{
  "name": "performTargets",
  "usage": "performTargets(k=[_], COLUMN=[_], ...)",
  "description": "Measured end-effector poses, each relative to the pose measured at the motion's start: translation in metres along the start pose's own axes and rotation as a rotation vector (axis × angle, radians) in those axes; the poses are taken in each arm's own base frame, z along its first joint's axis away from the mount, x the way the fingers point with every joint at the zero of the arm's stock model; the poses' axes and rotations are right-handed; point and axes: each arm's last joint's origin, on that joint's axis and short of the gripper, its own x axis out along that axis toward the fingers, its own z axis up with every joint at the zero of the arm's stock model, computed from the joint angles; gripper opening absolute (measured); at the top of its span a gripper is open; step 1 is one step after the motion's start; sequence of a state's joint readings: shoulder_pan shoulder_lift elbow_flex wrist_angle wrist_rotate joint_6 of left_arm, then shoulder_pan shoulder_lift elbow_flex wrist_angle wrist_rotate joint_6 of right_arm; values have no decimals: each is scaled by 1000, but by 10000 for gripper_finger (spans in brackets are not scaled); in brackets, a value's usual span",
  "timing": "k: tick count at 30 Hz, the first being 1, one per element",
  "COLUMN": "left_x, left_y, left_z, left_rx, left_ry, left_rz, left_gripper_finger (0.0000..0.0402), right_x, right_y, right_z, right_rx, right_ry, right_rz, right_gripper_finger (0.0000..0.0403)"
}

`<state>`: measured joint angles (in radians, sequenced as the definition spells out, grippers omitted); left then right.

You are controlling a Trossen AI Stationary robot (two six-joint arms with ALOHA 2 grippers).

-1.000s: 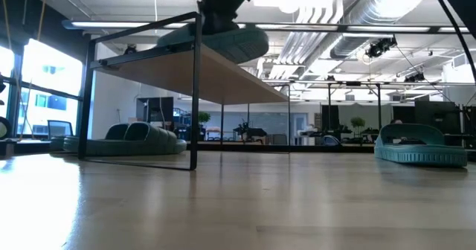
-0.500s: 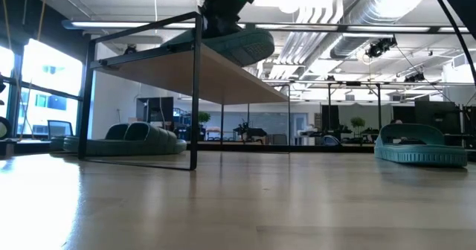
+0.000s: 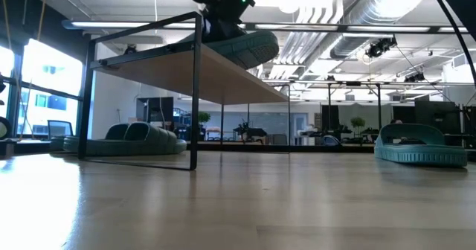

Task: Pick and place slides into the shelf
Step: Put the green slide on the shelf

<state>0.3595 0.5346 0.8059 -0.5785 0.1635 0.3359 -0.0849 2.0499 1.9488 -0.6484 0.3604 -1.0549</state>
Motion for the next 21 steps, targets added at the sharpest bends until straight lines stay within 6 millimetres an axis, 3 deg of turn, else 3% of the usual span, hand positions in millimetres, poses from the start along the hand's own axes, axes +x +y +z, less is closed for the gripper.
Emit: performTargets(k=[12, 21], left_x=[0, 0], left_y=[0, 0], left_z=[0, 0], left_rx=[0, -2], left_ry=[0, 0], left_rz=[0, 0], left_gripper_finger=[1, 1], right_x=[2, 5], right_y=[-2, -6], right_z=[-4, -12], right_rx=[18, 97], right_ry=[-37, -42], right_rz=[27, 41], right_gripper_finger=[6, 67])
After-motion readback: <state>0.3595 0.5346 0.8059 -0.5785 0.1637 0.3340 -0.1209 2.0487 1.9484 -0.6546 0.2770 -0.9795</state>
